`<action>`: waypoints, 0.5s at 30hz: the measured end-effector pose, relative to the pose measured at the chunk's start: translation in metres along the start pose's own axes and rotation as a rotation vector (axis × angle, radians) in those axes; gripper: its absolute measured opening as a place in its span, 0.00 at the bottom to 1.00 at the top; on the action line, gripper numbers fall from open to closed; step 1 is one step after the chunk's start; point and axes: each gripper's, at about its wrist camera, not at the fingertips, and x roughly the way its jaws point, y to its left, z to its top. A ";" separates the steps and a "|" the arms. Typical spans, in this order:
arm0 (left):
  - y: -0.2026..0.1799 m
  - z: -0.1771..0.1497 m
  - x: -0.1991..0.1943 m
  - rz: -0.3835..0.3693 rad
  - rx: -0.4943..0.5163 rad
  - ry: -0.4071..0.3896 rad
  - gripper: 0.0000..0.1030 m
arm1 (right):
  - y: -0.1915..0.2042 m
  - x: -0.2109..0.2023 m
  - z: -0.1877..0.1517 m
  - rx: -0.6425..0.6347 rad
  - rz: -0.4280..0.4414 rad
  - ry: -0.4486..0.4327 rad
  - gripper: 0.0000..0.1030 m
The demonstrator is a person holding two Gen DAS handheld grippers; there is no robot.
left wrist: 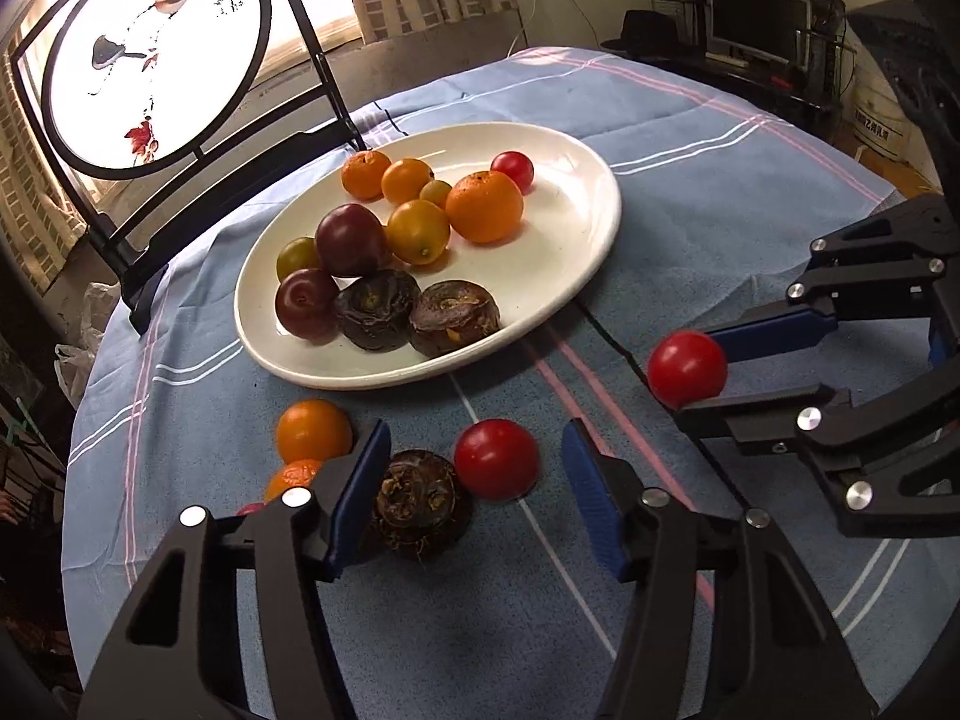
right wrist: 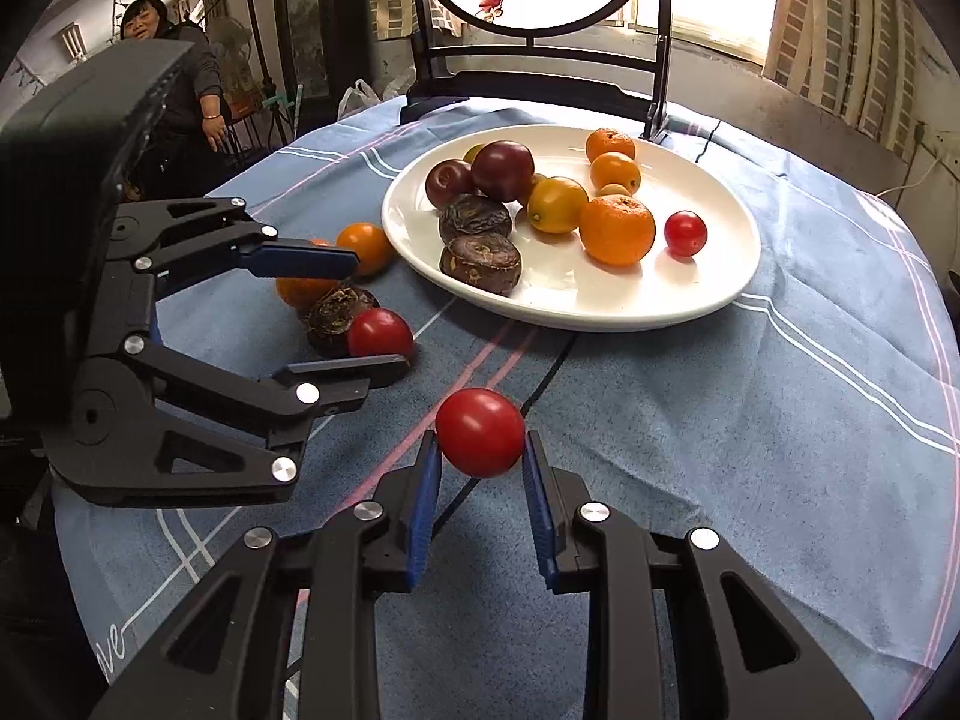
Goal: Organize fruits
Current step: 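Grasp a red tomato with the right tool while the left tool grasps another tomato, then carry both red tomatoes onto the white plate and open both tools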
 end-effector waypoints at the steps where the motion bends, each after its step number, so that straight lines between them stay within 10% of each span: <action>1: 0.000 0.000 0.004 -0.003 0.006 0.018 0.43 | -0.001 0.000 0.000 0.002 0.001 -0.001 0.27; 4: -0.002 -0.001 0.004 -0.038 0.024 0.023 0.28 | -0.002 0.001 0.000 0.005 0.005 -0.005 0.27; 15: 0.019 0.007 -0.033 -0.026 -0.104 -0.068 0.28 | 0.013 -0.015 0.009 -0.005 0.017 -0.057 0.27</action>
